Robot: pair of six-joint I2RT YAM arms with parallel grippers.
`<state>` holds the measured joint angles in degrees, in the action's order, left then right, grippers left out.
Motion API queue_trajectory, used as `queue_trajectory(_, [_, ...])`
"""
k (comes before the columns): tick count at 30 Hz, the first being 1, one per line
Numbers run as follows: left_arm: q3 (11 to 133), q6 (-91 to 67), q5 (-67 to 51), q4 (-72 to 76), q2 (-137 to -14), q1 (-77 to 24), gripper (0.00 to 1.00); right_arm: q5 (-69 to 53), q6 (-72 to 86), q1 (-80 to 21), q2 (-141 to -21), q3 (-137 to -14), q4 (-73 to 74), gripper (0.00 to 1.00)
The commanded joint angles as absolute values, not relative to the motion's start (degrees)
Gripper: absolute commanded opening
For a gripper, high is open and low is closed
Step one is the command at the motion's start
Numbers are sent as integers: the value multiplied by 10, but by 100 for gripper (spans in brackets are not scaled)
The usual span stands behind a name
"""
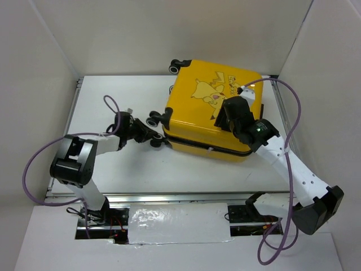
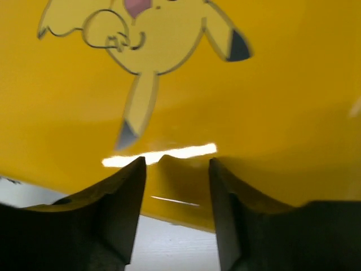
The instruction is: Pack the luggage
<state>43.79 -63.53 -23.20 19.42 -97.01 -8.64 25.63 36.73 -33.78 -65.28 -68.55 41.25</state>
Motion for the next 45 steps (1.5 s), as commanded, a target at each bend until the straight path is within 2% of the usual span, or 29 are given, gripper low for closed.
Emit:
queue_trajectory(1, [419,-616,-326,130,-970,-249,0,220,345,-304,-680,-719,447,58])
queue_trajectory(3, [444,-605,-329,94,-976,-308,0,203,326,-301,-701,-761,444,65])
queue_trajectory(6, [481,-569,-337,46,-977,-365,7,184,305,-308,-734,-822,444,71])
queue_trajectory(7, [486,-540,-337,34,-973,-375,31,178,295,-311,-743,-837,447,72])
queue_trajectory(8, [487,-526,-349,21,-960,-383,48,169,287,-321,-762,-868,452,72])
queue_trajectory(9, [487,-515,-351,5,-951,-381,59,162,281,-325,-770,-882,454,73])
queue_trajectory(10, [484,-499,-345,-42,-927,-379,78,155,273,-338,-789,-910,460,73])
queue_trajectory(11, [478,-490,-338,-59,-908,-374,87,156,267,-345,-799,-919,462,72])
queue_trajectory(12, [472,-481,-323,-73,-888,-371,89,159,265,-352,-806,-928,464,72])
queue_trajectory(13, [456,-470,-314,-103,-841,-364,90,161,262,-357,-823,-943,470,71])
queue_trajectory(15, [435,-467,-291,-122,-787,-327,82,147,258,-372,-837,-948,470,61])
queue_trajectory(16, [418,-469,-284,-128,-734,-310,64,139,259,-379,-848,-947,462,55])
queue_trajectory(17, [410,-469,-279,-133,-709,-274,53,127,258,-393,-855,-947,458,44])
queue_trajectory(18, [397,-462,-278,-124,-688,-253,43,108,258,-402,-865,-947,456,41])
queue_trajectory(19, [393,-461,-280,-99,-662,-217,34,109,260,-410,-890,-954,463,27])
queue_trajectory(20, [394,-454,-286,-87,-657,-195,31,121,262,-428,-904,-961,471,23])
queue_trajectory(21, [407,-452,-300,-77,-664,-177,33,136,271,-435,-930,-970,489,19])
queue_trajectory(22, [422,-452,-307,-61,-675,-144,41,156,281,-442,-940,-970,500,12])
queue_trajectory(23, [438,-449,-319,-49,-692,-129,49,173,291,-447,-948,-967,506,10])
queue_trajectory(24, [481,-437,-336,-42,-734,-117,63,179,304,-454,-951,-945,509,9])
queue_trajectory(25, [511,-430,-363,-40,-760,-102,69,178,312,-455,-947,-927,505,10])
queue_trajectory(27, [604,-401,-379,-47,-848,-91,75,169,324,-459,-927,-874,495,9])
queue_trajectory(29, [706,-372,-386,-68,-904,-86,76,173,340,-463,-905,-849,501,9])
queue_trajectory(32, [804,-358,-410,-56,-1020,-66,77,191,353,-477,-876,-803,532,10])
queue_trajectory(34, [838,-357,-455,-28,-1055,-58,77,194,356,-484,-866,-786,546,9])
queue_trajectory(36, [867,-339,-486,55,-1104,-51,78,188,354,-491,-853,-772,568,7])
queue_trajectory(41, [890,-279,-561,237,-1206,-37,72,161,340,-506,-825,-779,613,6])
queue_trajectory(44, [836,-256,-653,442,-1250,-26,67,157,342,-512,-806,-803,621,19])
queue_trajectory(45, [825,-244,-661,529,-1260,-28,66,155,340,-509,-801,-811,621,26])
